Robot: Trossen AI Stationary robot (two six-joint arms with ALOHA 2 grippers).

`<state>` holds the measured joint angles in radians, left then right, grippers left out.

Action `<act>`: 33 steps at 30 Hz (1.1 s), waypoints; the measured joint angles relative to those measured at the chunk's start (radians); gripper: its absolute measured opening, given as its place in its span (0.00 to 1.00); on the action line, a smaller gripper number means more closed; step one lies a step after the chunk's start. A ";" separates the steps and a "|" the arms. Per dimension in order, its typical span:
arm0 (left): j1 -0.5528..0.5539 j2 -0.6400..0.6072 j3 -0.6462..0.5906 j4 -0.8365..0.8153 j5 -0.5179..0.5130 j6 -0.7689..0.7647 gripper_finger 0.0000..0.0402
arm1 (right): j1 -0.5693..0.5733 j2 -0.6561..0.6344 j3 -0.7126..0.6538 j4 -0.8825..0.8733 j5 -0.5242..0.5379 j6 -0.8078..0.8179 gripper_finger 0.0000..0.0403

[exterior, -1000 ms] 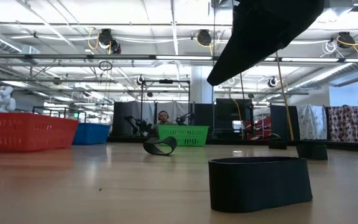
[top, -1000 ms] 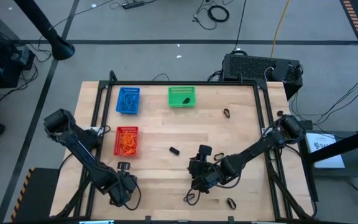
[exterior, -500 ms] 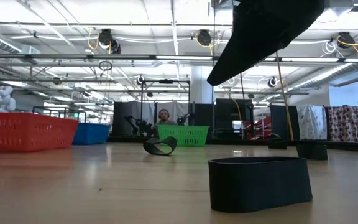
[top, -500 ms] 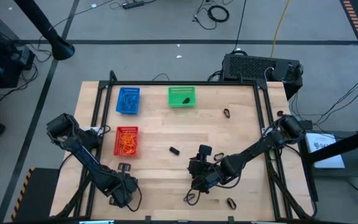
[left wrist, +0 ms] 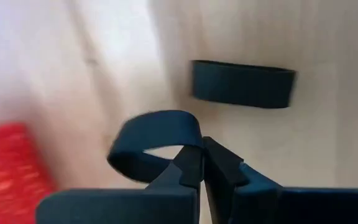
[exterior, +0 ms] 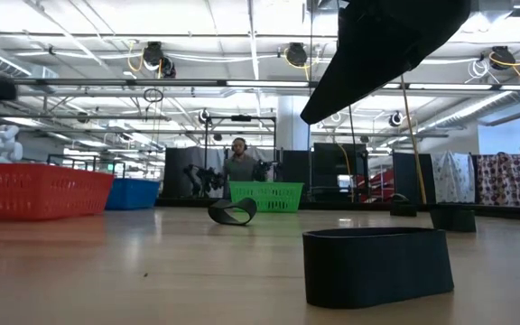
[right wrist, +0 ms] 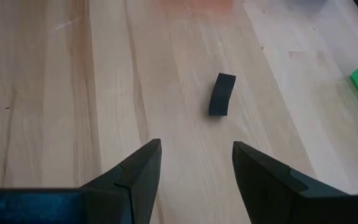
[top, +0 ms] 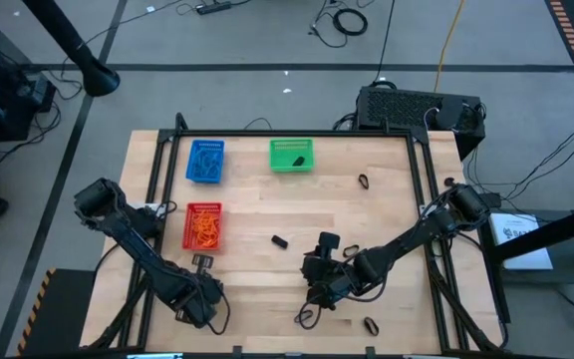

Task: Sort rubber bands into baskets
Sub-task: Put the black rubber band into the green bin

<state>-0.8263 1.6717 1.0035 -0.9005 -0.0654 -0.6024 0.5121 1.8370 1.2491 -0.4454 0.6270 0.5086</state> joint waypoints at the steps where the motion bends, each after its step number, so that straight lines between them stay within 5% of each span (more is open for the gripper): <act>1: 0.009 -0.004 0.015 -0.028 -0.015 0.017 0.02 | 0.000 0.000 0.000 0.000 0.000 0.000 0.48; 11: 0.143 -0.045 0.087 -0.024 -0.570 0.470 0.02 | 0.000 0.000 0.000 0.001 -0.003 0.003 0.48; 15: 0.255 -0.044 0.087 0.038 -0.686 0.660 0.02 | 0.000 0.000 0.000 0.001 -0.004 0.003 0.48; 23: 0.553 -0.044 0.087 0.268 -0.610 1.124 0.03 | 0.001 0.000 0.000 0.000 -0.004 0.004 0.48; 33: 1.072 -0.044 0.087 0.614 -0.166 1.319 0.03 | 0.040 0.000 0.000 -0.083 0.003 0.058 0.48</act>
<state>0.2462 1.6276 1.0904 -0.2869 -0.2312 0.7169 0.5519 1.8374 1.2491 -0.5279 0.6296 0.5667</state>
